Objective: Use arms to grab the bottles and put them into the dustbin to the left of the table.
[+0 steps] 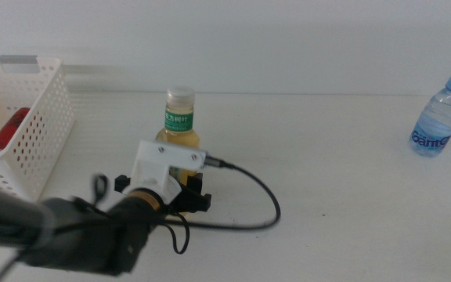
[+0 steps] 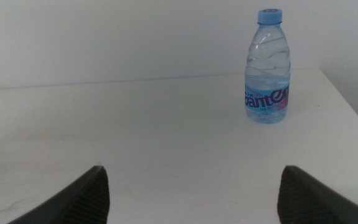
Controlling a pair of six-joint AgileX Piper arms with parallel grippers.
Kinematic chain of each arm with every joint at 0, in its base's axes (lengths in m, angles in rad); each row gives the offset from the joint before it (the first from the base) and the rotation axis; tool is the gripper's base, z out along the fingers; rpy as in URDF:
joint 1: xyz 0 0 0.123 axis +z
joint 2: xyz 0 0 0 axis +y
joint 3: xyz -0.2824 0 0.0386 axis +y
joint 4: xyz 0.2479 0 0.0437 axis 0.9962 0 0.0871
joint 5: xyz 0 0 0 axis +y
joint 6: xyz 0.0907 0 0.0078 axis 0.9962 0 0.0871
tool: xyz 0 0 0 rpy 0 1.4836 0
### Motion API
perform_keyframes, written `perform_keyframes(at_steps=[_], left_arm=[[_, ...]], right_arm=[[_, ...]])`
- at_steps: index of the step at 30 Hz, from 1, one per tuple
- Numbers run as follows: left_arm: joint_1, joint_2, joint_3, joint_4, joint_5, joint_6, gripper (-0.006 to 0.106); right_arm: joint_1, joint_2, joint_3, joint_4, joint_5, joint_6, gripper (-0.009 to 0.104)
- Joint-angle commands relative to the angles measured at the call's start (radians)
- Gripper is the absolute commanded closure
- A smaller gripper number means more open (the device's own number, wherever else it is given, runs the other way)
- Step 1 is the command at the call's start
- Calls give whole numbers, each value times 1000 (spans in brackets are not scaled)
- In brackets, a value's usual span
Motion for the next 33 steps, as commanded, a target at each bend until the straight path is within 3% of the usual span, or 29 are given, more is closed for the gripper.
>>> perform_keyframes(at_steps=[1,5,10,23,28,33], left_arm=[[3,-165,-7,-33,160,22,102],[91,-394,-82,-54,609,142,102],[237,-439,-214,17,957,149,102],[315,-439,-284,81,1113,130,102],[438,-431,-494,218,1480,126,102],[672,-339,-801,267,1705,142,102]], right_arm=[[-5,-5,3,-9,-5,-8,16],[-5,-5,3,-9,-5,-8,16],[-5,-5,3,-9,-5,-8,16],[-5,-5,3,-9,-5,-8,16],[-5,-5,3,-9,-5,-8,16],[-5,-5,3,-9,-5,-8,16]])
